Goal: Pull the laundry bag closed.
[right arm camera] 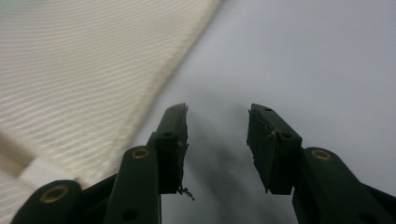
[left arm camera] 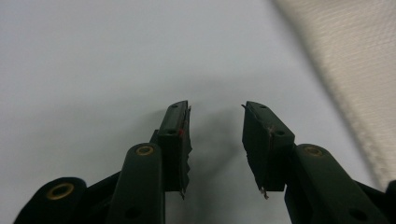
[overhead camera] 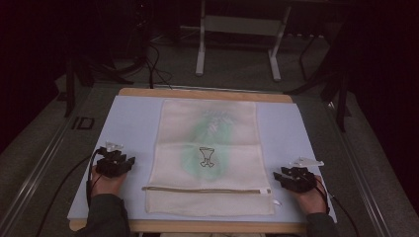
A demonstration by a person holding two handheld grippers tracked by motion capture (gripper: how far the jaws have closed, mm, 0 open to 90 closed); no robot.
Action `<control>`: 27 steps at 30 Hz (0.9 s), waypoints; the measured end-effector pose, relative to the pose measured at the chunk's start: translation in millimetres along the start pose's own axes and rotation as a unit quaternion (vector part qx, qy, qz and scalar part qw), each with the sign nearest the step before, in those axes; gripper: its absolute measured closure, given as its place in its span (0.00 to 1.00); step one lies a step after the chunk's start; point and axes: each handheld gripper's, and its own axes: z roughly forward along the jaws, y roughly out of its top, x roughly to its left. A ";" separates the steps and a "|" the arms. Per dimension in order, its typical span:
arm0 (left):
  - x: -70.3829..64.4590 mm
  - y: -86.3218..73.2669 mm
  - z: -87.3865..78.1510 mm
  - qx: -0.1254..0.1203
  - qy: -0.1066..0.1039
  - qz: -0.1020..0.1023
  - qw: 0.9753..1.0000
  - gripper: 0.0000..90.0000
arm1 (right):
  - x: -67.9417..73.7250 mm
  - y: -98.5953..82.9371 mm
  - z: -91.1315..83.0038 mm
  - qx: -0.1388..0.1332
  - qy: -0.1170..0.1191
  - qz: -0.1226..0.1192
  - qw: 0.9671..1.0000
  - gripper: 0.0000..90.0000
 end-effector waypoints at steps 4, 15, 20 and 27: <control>0.3 1.6 -4.3 -0.007 -0.014 0.008 1.000 0.70 | 7.4 1.0 1.9 0.010 0.003 -0.020 1.000 0.63; -6.5 2.8 -2.5 -0.005 -0.041 0.040 0.998 0.68 | 21.1 8.9 0.8 0.016 0.023 -0.048 0.998 0.62; -8.6 2.0 0.5 0.005 -0.045 0.052 0.998 0.69 | 25.6 13.3 -2.7 0.009 0.035 -0.051 0.998 0.63; -11.3 2.2 0.8 0.004 -0.052 0.059 0.997 0.70 | 34.2 19.6 -2.4 0.006 0.058 -0.065 0.996 0.62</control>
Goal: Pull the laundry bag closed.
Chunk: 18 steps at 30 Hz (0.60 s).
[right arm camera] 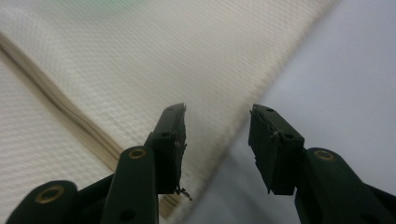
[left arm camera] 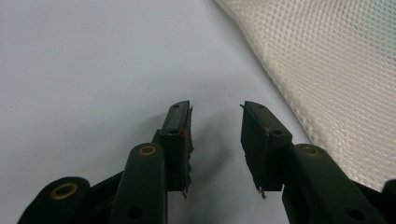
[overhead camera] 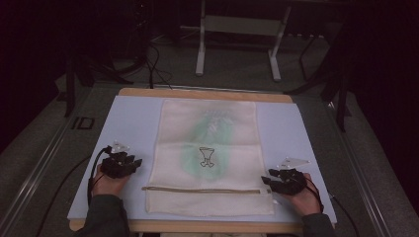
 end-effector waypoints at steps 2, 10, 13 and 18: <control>0.0 0.0 0.0 0.000 0.000 0.000 1.000 0.70 | 1.4 0.9 -0.1 -0.001 0.000 0.001 1.000 0.62; -1.3 0.4 -0.6 -0.003 -0.011 0.007 1.000 0.71 | 13.7 17.6 6.3 0.011 0.015 -0.031 0.999 0.61; -1.8 0.5 -0.6 -0.004 -0.013 0.011 1.000 0.71 | 16.0 21.6 9.6 0.013 0.022 -0.033 0.999 0.61; -5.5 1.5 -0.5 -0.009 -0.020 0.026 0.999 0.71 | 23.1 27.2 13.9 0.019 0.026 -0.048 0.998 0.60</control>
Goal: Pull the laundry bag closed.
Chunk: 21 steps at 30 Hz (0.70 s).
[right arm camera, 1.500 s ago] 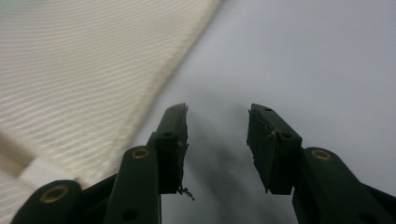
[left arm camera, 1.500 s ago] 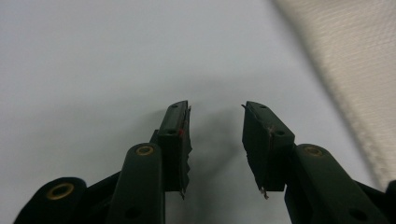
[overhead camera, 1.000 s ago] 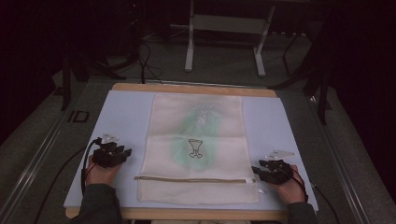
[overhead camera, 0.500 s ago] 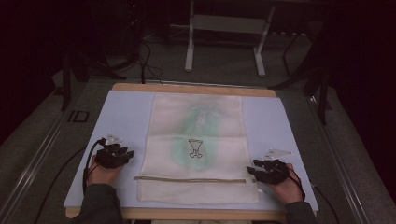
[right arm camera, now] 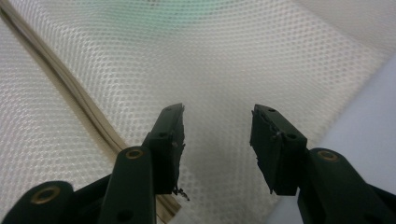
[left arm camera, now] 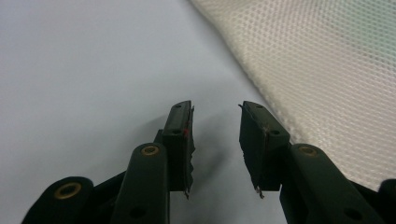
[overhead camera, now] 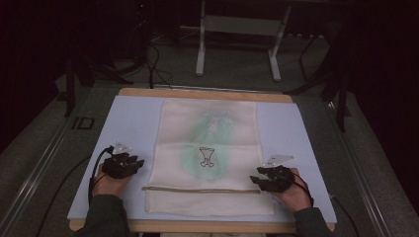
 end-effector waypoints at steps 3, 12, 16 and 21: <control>-1.6 0.5 0.0 -0.003 -0.006 0.007 1.000 0.71 | 3.5 3.8 2.3 0.004 0.004 -0.008 1.000 0.60; -2.7 0.9 0.4 -0.003 -0.009 0.015 1.000 0.71 | 11.0 16.6 6.1 0.009 0.015 -0.026 1.000 0.61; -3.2 1.0 0.5 -0.002 -0.012 0.016 1.000 0.71 | 13.6 19.5 8.6 0.008 0.019 -0.027 0.999 0.60; -3.4 0.6 -0.3 -0.004 -0.016 0.012 1.000 0.71 | 18.9 23.1 13.6 0.010 0.026 -0.034 0.999 0.60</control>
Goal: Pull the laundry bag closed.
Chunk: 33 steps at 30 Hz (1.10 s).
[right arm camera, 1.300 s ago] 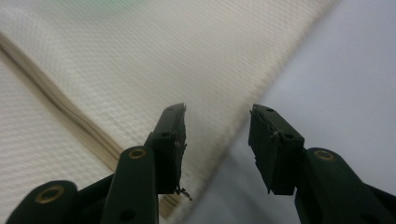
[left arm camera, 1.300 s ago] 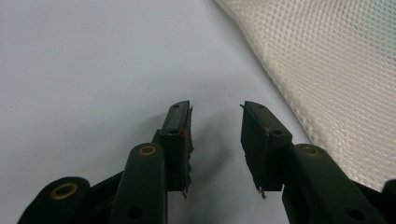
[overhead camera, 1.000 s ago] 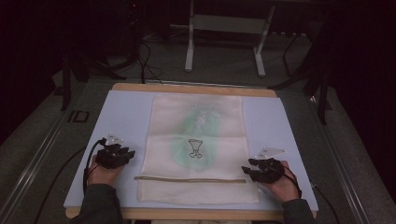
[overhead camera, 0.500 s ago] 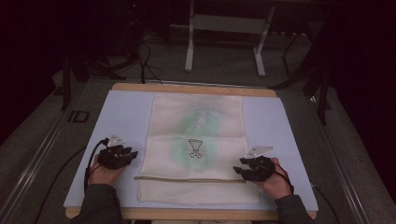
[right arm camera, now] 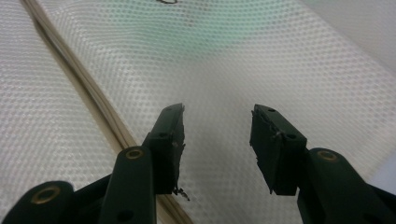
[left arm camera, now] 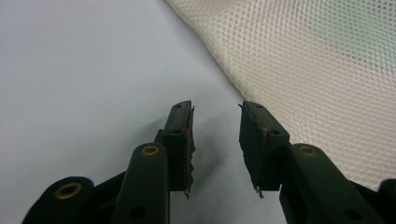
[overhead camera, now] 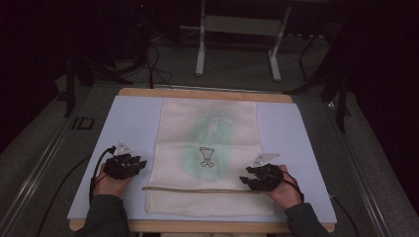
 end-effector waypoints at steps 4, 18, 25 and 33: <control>-0.8 0.1 0.1 -0.001 -0.001 0.003 1.000 0.71 | 5.8 6.3 4.9 0.000 0.012 -0.008 1.000 0.60; -2.7 0.7 1.0 -0.002 -0.006 0.011 1.000 0.72 | 16.4 21.9 13.7 -0.002 0.025 -0.032 0.999 0.60; -2.5 1.1 -0.2 -0.006 -0.006 0.012 1.000 0.71 | 22.8 29.5 18.5 -0.002 0.032 -0.041 0.999 0.60; -3.3 1.2 0.3 -0.006 -0.004 0.015 1.000 0.71 | 30.0 38.7 24.2 -0.006 0.041 -0.050 0.998 0.59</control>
